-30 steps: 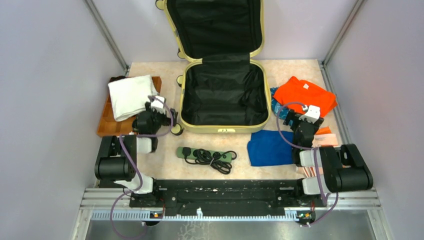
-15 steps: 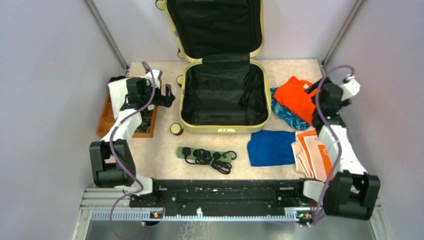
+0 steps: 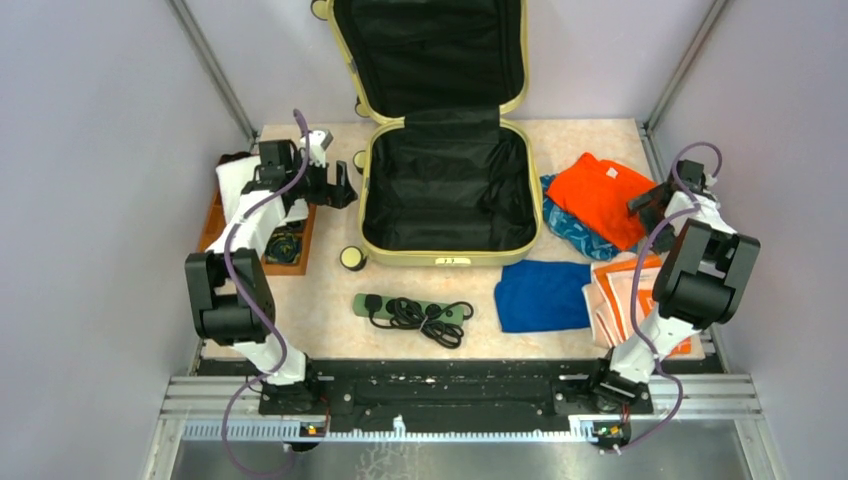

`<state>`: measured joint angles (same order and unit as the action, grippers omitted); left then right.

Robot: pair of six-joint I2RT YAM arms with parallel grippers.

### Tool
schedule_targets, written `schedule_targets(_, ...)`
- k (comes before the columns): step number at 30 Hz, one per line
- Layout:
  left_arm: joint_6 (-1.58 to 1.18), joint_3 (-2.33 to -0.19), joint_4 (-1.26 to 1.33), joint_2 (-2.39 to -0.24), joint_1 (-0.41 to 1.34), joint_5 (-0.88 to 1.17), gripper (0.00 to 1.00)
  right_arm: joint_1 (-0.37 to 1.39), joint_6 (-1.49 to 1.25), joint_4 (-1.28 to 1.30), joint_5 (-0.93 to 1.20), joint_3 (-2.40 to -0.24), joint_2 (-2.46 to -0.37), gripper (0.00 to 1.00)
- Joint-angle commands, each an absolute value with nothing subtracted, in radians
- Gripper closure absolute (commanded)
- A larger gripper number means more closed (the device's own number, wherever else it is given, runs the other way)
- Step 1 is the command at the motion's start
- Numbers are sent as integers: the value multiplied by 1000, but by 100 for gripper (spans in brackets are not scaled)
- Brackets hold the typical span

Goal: Pack the luggage
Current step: Pick up the clothes at the center of the board.

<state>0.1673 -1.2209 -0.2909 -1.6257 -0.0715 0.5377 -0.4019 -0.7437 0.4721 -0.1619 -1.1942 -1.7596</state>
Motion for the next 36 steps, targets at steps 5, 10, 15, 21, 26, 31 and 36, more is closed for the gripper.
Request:
schedule_targets(5,200,-1265,-345,-1703,-75,573,2,-399,-732,414,-75,-1197,-1797,13)
schedule_targets(10,210,-1252,-349,-1702,-74,580,2,-400,-726,380,-59,-1161,-1780,25)
schedule_targets(15,212,-1231,-342,-1692,-73,595,2,-399,-699,358,-58,-1143,-1746,41)
schedule_targets(21,216,-1220,-342,-1685,-72,616,2,-398,-690,355,-59,-1135,-1704,56)
schedule_targets(26,222,-1214,-345,-1682,-73,621,2,-394,-685,348,-63,-1123,-1667,64)
schedule_targets(31,229,-1210,-349,-1676,-72,613,2,-392,-683,354,-61,-1118,-1664,67)
schedule_targets(36,241,-1210,-356,-1662,-72,598,2,-392,-689,336,-36,-1093,-1674,68)
